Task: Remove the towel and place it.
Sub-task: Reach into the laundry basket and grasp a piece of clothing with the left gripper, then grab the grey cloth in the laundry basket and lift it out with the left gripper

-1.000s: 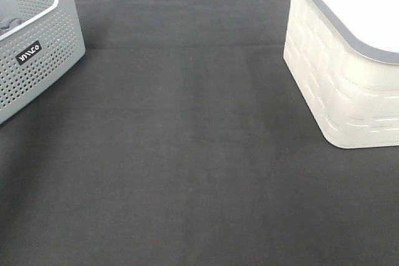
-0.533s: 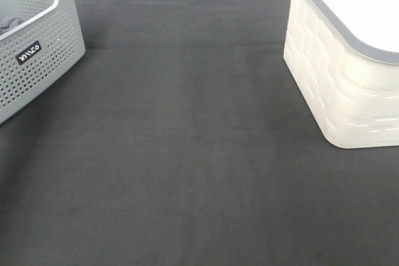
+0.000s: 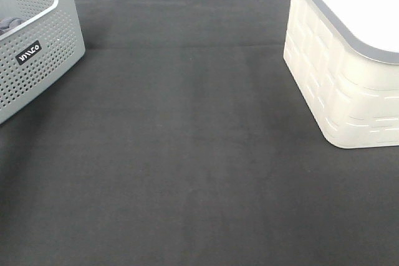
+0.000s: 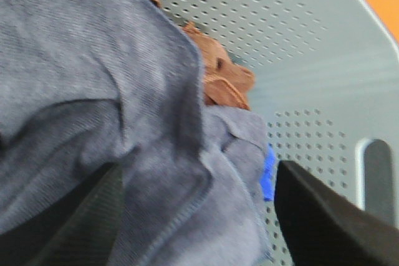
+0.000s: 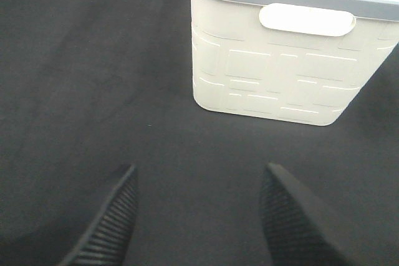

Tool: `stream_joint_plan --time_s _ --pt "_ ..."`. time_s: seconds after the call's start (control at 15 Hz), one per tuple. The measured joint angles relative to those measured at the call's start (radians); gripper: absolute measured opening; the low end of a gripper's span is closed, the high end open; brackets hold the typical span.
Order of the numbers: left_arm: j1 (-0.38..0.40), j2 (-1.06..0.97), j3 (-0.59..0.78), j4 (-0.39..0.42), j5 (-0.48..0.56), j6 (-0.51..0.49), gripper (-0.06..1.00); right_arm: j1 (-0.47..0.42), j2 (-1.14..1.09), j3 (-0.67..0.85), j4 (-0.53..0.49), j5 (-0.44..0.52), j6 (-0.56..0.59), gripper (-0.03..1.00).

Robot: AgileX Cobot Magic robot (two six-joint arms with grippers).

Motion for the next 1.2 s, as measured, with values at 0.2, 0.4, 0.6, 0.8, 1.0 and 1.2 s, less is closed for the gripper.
stream_joint_plan --time_s 0.2,0.4,0.6,0.8,1.0,1.2 --pt "0.012 0.046 -0.014 0.000 -0.009 -0.012 0.64 0.000 0.000 0.000 -0.001 0.000 0.000 0.59" --pt "0.013 0.092 -0.069 0.000 -0.030 -0.016 0.64 0.000 0.000 0.000 -0.001 0.000 0.000 0.59" --pt "0.013 0.112 -0.102 0.001 -0.028 -0.016 0.64 0.000 0.000 0.000 -0.001 0.000 0.000 0.59" --pt "0.013 0.133 -0.106 0.009 -0.024 -0.034 0.64 0.000 0.000 0.000 -0.001 0.000 0.001 0.59" --pt "0.029 0.134 -0.145 0.034 -0.023 -0.037 0.61 0.000 0.000 0.000 -0.001 0.000 0.001 0.59" --pt "0.038 0.147 -0.164 0.030 -0.044 -0.037 0.60 0.000 0.000 0.000 -0.001 0.000 0.001 0.59"
